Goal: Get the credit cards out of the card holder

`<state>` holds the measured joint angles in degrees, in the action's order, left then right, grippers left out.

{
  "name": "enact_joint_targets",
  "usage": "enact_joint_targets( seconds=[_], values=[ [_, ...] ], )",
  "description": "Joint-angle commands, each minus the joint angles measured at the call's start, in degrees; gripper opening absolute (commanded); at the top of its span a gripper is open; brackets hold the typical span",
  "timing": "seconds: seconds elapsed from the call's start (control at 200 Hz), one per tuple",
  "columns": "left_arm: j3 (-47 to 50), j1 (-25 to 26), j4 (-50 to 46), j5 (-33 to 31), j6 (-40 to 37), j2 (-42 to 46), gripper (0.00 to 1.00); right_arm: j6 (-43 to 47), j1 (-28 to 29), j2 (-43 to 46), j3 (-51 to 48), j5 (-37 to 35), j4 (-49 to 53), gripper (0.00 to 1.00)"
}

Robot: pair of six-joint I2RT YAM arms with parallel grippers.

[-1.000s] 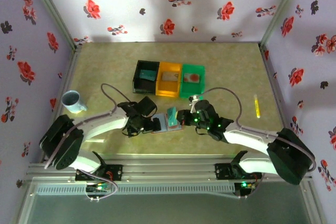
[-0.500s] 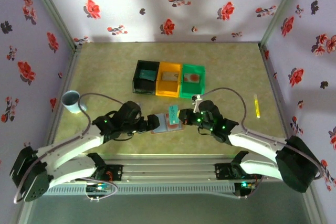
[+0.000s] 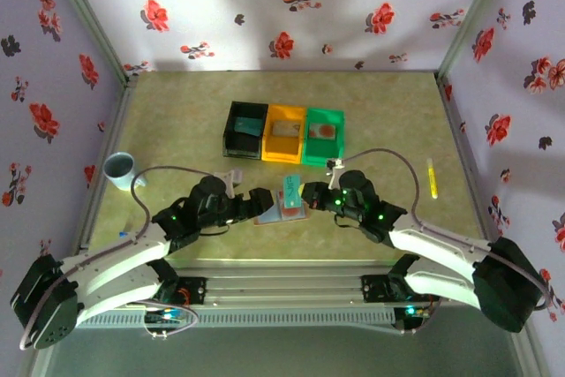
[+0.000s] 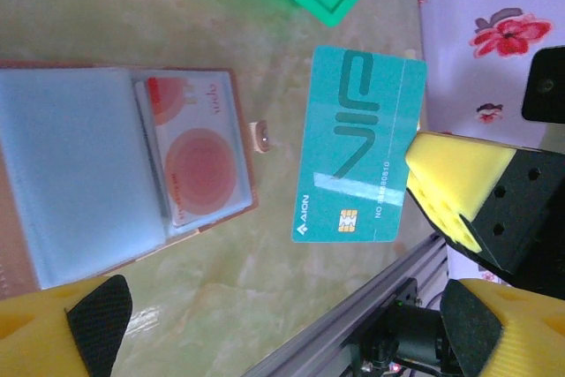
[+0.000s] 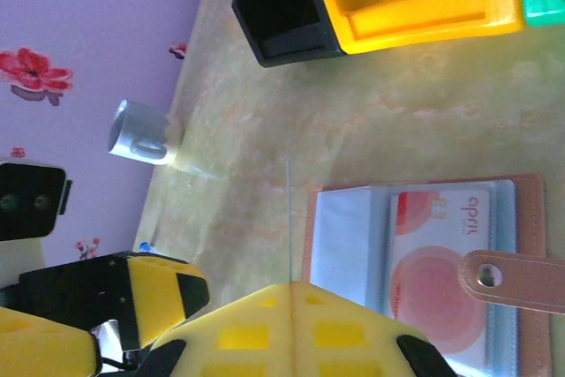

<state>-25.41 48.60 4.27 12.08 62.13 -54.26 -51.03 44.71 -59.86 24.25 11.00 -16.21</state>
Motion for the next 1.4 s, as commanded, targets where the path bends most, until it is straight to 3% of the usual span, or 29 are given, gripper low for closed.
enact_joint_targets(
  seconds=[0.0,0.715,1.045,1.395],
  values=[
    [0.84,0.44,7.08,1.36,1.32,-0.43,0.94,-1.66,-0.37,1.46,-0.98,1.04,-2.91,0.0],
    [3.17,0.94,20.4,2.86,3.36,-5.46,0.79,-7.23,0.17,0.99,-2.9,6.51,-13.49,0.0],
    [2.89,1.0,24.3,2.92,4.45,-7.32,0.76,-7.52,1.41,-0.18,-2.32,8.04,-15.04,0.0],
    [3.26,0.97,27.23,3.22,5.5,-7.17,0.64,-6.99,2.68,-2.02,-1.58,7.89,-15.7,0.0]
  ],
)
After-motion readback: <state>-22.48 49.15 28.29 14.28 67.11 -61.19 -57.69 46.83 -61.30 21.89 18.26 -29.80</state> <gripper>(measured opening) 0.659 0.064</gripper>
